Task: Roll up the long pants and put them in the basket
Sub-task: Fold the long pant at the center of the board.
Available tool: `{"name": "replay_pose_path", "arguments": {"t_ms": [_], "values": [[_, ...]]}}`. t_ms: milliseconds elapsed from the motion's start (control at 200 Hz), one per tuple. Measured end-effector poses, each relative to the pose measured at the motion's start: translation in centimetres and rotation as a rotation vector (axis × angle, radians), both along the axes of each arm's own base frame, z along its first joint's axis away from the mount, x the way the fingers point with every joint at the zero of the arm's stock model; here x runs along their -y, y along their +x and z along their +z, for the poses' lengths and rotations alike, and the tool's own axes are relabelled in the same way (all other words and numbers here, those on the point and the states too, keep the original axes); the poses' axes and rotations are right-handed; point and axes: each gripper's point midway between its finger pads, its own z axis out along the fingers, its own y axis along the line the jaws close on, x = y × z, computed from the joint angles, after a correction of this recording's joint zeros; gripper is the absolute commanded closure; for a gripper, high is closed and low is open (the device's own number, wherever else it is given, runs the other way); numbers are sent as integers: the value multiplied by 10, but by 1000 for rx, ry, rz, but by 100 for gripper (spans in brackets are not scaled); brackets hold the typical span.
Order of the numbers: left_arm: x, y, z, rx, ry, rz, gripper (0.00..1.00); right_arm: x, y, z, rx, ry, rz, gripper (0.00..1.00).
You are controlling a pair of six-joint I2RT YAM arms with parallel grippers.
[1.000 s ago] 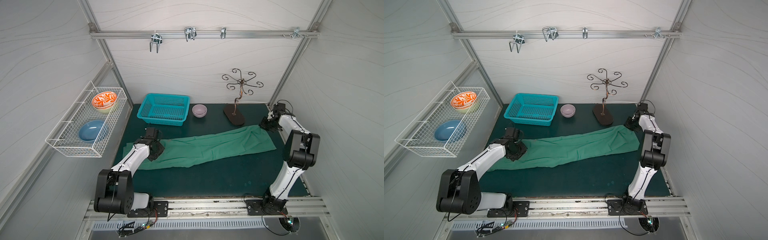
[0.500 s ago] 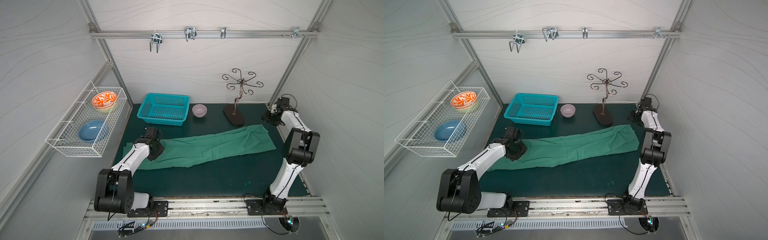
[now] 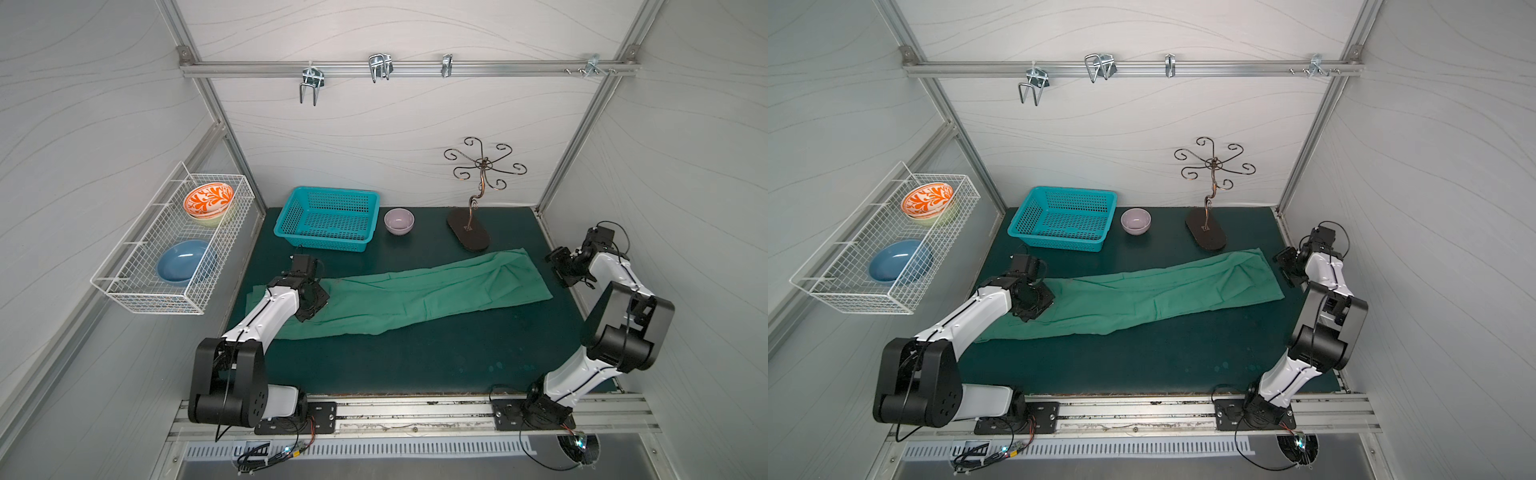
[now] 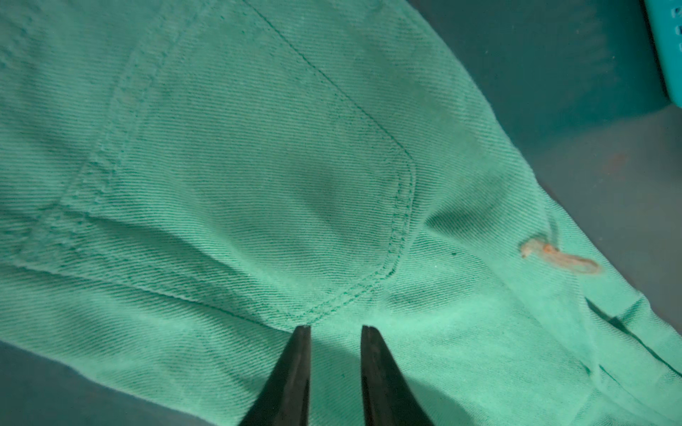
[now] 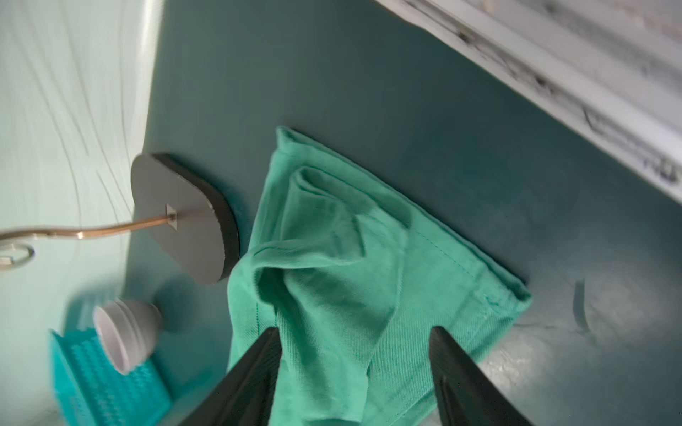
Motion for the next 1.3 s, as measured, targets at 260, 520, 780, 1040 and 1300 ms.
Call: {"name": "replay_pose_path", "arguments": {"t_ms": [260, 520, 780, 1040, 1300], "values": [[0, 0, 0, 0, -1, 0, 72, 1, 27, -17, 31, 157, -105, 32], [0, 0, 0, 0, -1, 1, 72, -9, 41, -37, 16, 242, -146, 35], [0, -1, 0, -2, 0, 3, 72, -16, 70, -44, 26, 285, -141, 88], [-1, -2, 1, -1, 4, 5, 73, -32, 120, -17, 119, 263, -61, 76], [-1, -4, 0, -12, 5, 5, 72, -46, 161, -8, 160, 126, 127, 34]]}}
